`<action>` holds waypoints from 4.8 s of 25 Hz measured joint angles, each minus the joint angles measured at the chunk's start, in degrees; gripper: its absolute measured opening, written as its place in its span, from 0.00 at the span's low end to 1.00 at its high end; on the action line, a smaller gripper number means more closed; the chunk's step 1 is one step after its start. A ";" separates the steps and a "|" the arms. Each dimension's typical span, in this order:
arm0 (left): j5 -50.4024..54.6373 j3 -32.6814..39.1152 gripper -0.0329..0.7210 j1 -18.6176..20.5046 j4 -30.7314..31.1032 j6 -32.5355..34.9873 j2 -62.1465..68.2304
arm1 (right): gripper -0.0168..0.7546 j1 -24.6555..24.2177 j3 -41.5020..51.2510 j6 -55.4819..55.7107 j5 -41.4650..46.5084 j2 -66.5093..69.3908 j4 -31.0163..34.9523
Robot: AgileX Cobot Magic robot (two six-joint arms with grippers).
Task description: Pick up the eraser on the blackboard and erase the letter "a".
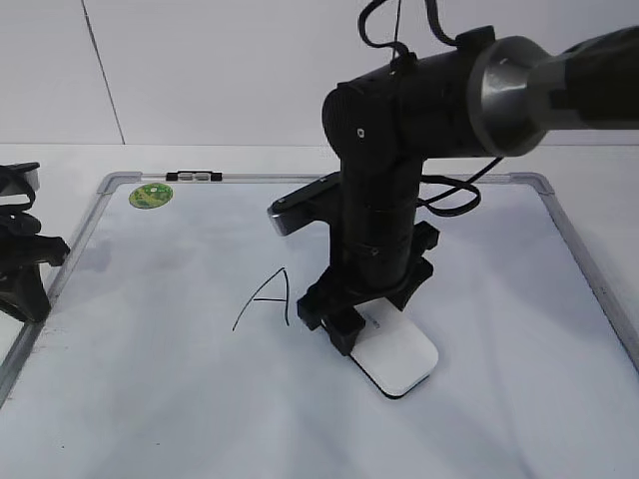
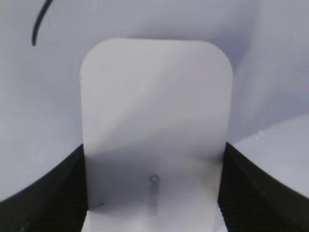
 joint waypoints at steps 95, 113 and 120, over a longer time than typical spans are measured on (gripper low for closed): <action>0.00 0.00 0.13 0.00 -0.10 0.00 0.00 | 0.84 -31.91 13.69 6.95 -6.72 -18.02 -4.25; 17.62 -12.81 0.44 0.00 0.03 0.00 -1.52 | 0.82 -31.91 13.23 4.70 2.22 -28.99 -4.25; 20.53 -13.33 0.44 0.00 0.22 -0.25 -12.27 | 0.81 -31.91 13.23 4.52 5.58 -34.61 -3.21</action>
